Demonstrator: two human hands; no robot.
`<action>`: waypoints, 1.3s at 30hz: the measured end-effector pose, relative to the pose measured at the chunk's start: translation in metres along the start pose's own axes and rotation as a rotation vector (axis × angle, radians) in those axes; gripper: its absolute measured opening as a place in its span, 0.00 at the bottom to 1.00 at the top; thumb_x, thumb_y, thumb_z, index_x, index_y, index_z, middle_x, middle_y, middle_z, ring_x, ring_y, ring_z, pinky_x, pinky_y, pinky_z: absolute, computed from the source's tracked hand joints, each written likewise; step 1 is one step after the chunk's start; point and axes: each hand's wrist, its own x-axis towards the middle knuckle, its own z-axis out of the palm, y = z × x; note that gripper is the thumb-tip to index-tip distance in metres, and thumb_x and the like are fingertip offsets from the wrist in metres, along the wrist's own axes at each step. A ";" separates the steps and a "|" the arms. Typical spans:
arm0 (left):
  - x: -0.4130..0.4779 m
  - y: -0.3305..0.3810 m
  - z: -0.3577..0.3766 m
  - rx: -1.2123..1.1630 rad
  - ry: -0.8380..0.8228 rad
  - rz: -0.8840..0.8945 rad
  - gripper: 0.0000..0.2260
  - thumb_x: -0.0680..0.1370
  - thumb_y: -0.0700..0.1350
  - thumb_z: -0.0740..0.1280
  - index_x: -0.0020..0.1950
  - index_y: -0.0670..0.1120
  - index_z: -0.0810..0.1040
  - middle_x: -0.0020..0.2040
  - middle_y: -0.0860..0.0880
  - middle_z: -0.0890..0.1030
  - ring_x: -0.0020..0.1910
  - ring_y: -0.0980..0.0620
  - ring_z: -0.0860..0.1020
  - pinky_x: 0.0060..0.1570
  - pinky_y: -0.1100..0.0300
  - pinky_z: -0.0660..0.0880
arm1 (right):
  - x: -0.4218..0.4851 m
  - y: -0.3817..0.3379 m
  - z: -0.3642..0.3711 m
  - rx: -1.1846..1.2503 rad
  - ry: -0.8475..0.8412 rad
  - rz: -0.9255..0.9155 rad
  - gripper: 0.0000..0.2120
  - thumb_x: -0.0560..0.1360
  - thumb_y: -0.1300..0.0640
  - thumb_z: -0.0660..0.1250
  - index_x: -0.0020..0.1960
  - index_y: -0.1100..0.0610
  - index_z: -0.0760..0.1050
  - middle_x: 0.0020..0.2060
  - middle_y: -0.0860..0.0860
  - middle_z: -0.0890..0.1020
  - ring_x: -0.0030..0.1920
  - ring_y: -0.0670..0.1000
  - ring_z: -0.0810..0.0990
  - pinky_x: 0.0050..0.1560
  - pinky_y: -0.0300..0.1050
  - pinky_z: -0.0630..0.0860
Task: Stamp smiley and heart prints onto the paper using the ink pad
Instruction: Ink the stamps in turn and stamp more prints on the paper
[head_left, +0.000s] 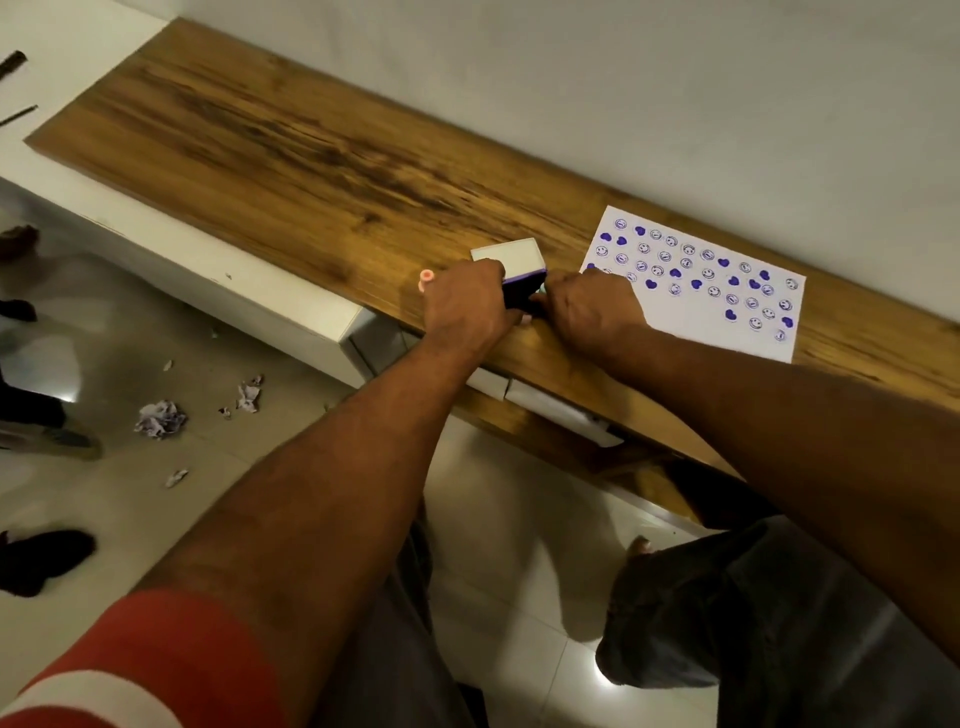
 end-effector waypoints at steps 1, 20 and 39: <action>0.000 0.001 -0.001 0.023 0.023 0.016 0.32 0.71 0.67 0.77 0.69 0.50 0.79 0.61 0.46 0.84 0.60 0.46 0.81 0.56 0.51 0.76 | 0.001 0.002 -0.004 0.027 -0.015 0.013 0.17 0.85 0.44 0.58 0.62 0.56 0.74 0.52 0.57 0.84 0.47 0.58 0.82 0.40 0.48 0.74; -0.001 0.157 0.067 -0.027 0.065 0.413 0.38 0.77 0.74 0.62 0.80 0.52 0.69 0.63 0.48 0.84 0.59 0.46 0.82 0.50 0.51 0.78 | -0.069 0.178 0.042 0.181 0.049 0.375 0.27 0.85 0.39 0.50 0.48 0.58 0.76 0.42 0.61 0.83 0.42 0.62 0.80 0.38 0.47 0.67; 0.005 0.160 0.097 -0.176 -0.008 0.305 0.40 0.72 0.75 0.68 0.77 0.52 0.73 0.68 0.49 0.82 0.65 0.46 0.80 0.59 0.49 0.77 | -0.051 0.182 0.036 0.089 -0.008 0.325 0.27 0.86 0.41 0.51 0.58 0.61 0.78 0.50 0.63 0.83 0.51 0.65 0.81 0.41 0.48 0.68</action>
